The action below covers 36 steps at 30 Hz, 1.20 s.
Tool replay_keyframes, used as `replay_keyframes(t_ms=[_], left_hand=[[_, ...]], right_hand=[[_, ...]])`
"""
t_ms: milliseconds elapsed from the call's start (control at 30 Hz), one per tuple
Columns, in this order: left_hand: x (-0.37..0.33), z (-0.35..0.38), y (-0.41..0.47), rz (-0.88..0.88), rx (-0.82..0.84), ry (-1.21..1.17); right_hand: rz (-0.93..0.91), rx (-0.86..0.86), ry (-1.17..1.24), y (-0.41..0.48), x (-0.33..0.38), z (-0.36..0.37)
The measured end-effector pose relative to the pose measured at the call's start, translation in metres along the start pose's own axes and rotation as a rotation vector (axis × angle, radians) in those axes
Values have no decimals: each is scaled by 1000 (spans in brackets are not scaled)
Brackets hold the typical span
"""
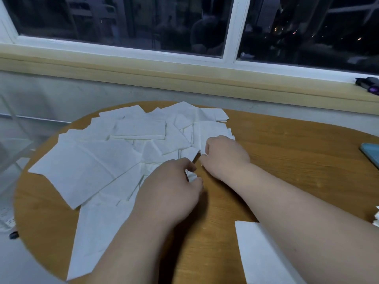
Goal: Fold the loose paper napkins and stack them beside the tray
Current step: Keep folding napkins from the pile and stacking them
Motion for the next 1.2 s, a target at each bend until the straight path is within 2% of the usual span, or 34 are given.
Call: replay_keyframes(t_ms=[133,267,433,600,700,833,933,1067,1133,1200], left_hand=[[0,-1,-1,5,-7,-14],[-4,-3,-5,23,-31,-10],[-16,1,-11,148,-55,-7],[-39,18,-29,338,99,-49],[-48,34,-38,384,218,-74],[-58,50,-45,433,297,-143],[-61,57,-44,428,366,-244],[-58,62,-38,373,402,-406],[-57,65,-33,312,389,-421],[-56,68,-30,279,351,-327]], right_hand=[[6,-47,149,-9,-8,-12],[-33,-182,356,-45,-25,-38],[-51,-265,577,-123,-51,-63],[-75,-285,824,-197,-76,-61],[-38,-212,1022,-215,-97,-46],[45,-169,1242,-221,-121,-24],[86,-159,1246,-222,-136,-13],[117,-125,1137,-220,-145,-5],[140,-115,1053,-218,-149,-2],[174,-101,891,-214,-150,1]])
Point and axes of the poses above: each hand's wrist, its own y-axis towards the middle knuckle, its own z-axis out of the palm, x = y × z, the point moved 4 cm from there along y, towards the middle knuckle, and after that the axes turned 15 degrees about x, right-handed, at the moved point
